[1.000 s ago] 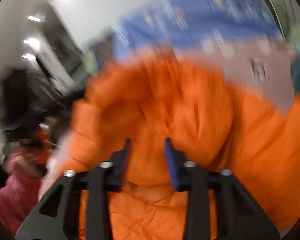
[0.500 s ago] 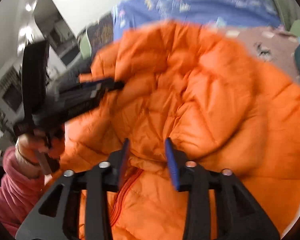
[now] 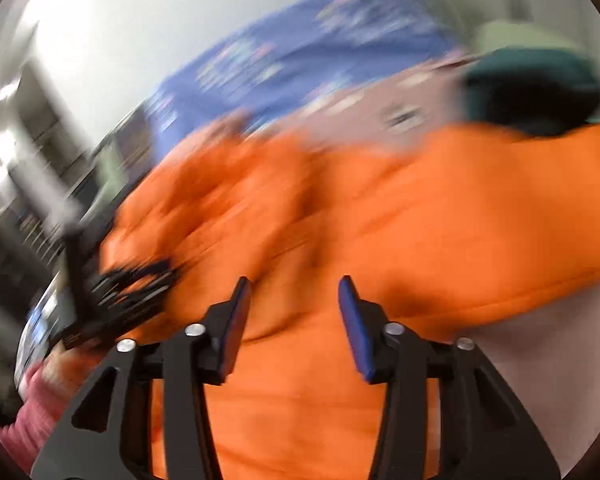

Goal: Fold large clothes

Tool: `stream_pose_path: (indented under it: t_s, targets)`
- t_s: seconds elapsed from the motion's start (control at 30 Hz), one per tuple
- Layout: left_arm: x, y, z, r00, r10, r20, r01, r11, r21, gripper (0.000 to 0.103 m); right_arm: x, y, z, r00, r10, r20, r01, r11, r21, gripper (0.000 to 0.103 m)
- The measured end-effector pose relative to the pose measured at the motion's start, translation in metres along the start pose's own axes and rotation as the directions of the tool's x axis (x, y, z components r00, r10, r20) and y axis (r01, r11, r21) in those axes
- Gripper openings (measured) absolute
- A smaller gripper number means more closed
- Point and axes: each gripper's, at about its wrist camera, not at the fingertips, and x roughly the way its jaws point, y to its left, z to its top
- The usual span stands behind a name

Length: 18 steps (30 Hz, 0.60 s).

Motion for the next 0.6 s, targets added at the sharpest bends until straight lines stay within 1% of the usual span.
stream_pose_path:
  t_s: [0.03,0.07,0.1,0.13,0.17,0.2,0.27,0.3,0.33,0.37,0.43,0.5,0.6]
  targets:
    - [-0.008,-0.001,0.001,1.0,-0.003,0.018,0.003,1.0,0.004,0.046,-0.011,-0.032,0.009,0.998,-0.05,0.037,0.047,0.994,0.095,0.048]
    - [-0.014,-0.001,0.0,1.0,-0.007,0.029,0.007,1.0,0.008,0.049,-0.024,-0.071,0.015,0.991,-0.109,0.079,0.089,0.971,0.223,0.048]
    - [-0.021,-0.002,-0.001,0.999,-0.015,0.046,0.014,1.0,0.012,0.054,-0.035,-0.105,0.017,0.982,-0.154,0.114,0.109,0.939,0.326,0.048]
    - [-0.028,-0.003,-0.003,0.998,-0.029,0.06,0.028,1.0,0.012,0.054,-0.046,-0.135,0.017,0.97,-0.199,0.141,0.124,0.901,0.416,0.049]
    - [-0.03,-0.004,-0.003,0.997,-0.043,0.065,0.042,0.999,0.012,0.054,-0.055,-0.163,0.016,0.956,-0.247,0.16,0.138,0.857,0.496,0.056]
    - [-0.032,-0.008,-0.003,0.996,-0.065,0.066,0.064,0.998,0.017,0.054,-0.06,-0.188,0.014,0.943,-0.29,0.162,0.155,0.816,0.557,0.06]
    - [-0.032,-0.019,-0.005,0.995,-0.079,0.06,0.076,0.996,0.046,0.054,-0.063,-0.219,0.008,0.923,-0.353,0.155,0.183,0.755,0.629,0.063]
    - [-0.029,-0.025,-0.006,0.996,-0.075,0.051,0.071,0.995,0.068,0.054,-0.06,-0.235,0.007,0.921,-0.359,0.151,0.18,0.736,0.653,0.066]
    - [-0.026,-0.029,-0.009,0.997,-0.07,0.041,0.066,0.994,0.082,0.054,-0.056,-0.248,0.004,0.927,-0.347,0.143,0.167,0.724,0.669,0.072]
    - [-0.017,-0.034,-0.012,0.998,-0.061,0.013,0.059,0.994,0.096,0.054,-0.052,-0.255,0.001,0.933,-0.329,0.144,0.147,0.716,0.683,0.072]
    - [-0.007,-0.037,-0.018,0.999,-0.048,-0.012,0.049,0.993,0.111,0.054,-0.039,-0.266,-0.005,0.949,-0.268,0.169,0.07,0.698,0.712,0.072]
    - [-0.002,-0.037,-0.019,0.999,-0.039,-0.014,0.041,0.992,0.118,0.054,-0.04,-0.271,-0.006,0.942,-0.263,0.207,0.039,0.701,0.712,0.072]
    - [-0.002,-0.034,-0.018,0.999,-0.046,-0.017,0.047,0.993,0.109,0.055,-0.041,-0.271,-0.001,0.941,-0.244,0.233,0.01,0.712,0.702,0.072]
